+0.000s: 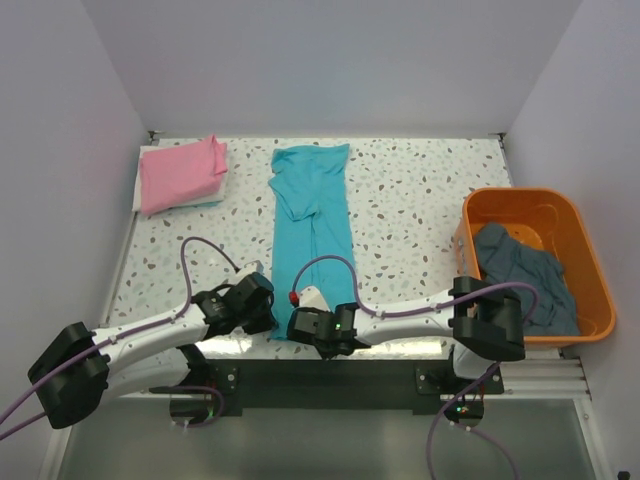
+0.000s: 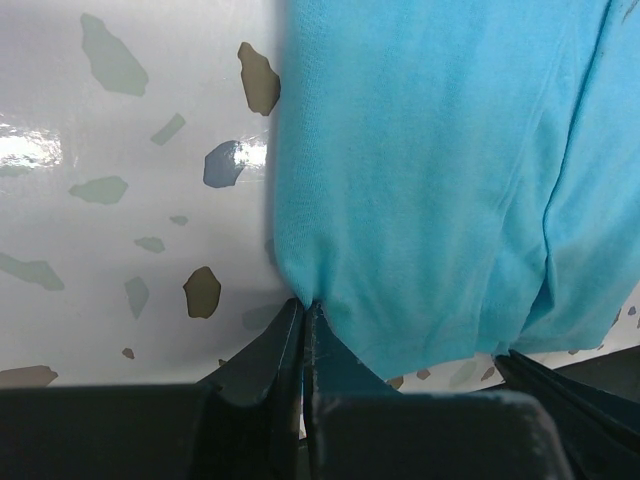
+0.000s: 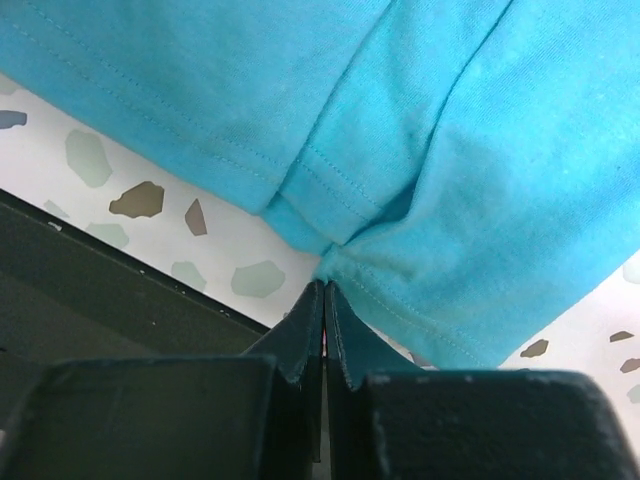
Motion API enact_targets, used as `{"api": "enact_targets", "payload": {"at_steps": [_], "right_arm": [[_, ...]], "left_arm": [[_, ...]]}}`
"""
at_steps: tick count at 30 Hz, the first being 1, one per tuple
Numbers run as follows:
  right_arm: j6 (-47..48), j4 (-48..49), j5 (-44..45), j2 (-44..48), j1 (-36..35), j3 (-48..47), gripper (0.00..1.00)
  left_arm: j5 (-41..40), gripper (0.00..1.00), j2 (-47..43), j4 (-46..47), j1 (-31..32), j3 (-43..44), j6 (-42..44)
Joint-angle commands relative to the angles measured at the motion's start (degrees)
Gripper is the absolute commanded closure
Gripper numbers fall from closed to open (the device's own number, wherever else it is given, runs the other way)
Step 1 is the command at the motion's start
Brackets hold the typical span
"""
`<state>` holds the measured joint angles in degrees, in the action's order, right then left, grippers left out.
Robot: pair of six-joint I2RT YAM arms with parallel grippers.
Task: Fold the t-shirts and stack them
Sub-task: Fold the tshirt
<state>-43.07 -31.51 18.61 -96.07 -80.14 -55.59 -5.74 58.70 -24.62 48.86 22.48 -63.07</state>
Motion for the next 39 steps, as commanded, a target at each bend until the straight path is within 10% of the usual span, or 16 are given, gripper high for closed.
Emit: {"api": "enact_targets", "payload": {"at_steps": [1, 10, 21, 25, 32, 35, 39], "right_arm": [[-0.71, -1.01, 1.52, 4.82, -0.19, -1.01, 1.00], [1.15, 3.19, -3.49, 13.02, -0.19, -0.83, 1.00], [1.85, 13.40, -6.13, -0.60, -0.28, -3.20, 1.00], [0.80, 12.36, -7.10, -0.17, -0.28, -3.29, 0.49], [0.62, 9.36, -6.75, 12.91, -0.19, -0.66, 0.26], [-3.24, 2.70, -1.57, 17.13, 0.68, 0.39, 0.01], [-11.39, -7.76, 1.16, 20.92, 5.42, 3.99, 0.01]], "left_arm": [[0.02, 1.00, 1.77, -4.64, -0.08, -2.62, -0.30], [0.11, 1.00, 0.89, -4.91, 0.01, -3.14, -0.56], [0.38, 1.00, 0.45, -5.79, 0.01, -3.05, -0.56], [0.29, 1.00, 0.19, -6.05, 0.01, -3.06, -0.65], [0.55, 1.00, 0.45, -5.96, 0.01, -3.06, -0.65], [0.55, 1.00, 0.63, -6.14, -0.08, -2.79, -0.48], [0.38, 1.00, 0.54, -6.05, -0.08, -2.88, -0.21]]}}
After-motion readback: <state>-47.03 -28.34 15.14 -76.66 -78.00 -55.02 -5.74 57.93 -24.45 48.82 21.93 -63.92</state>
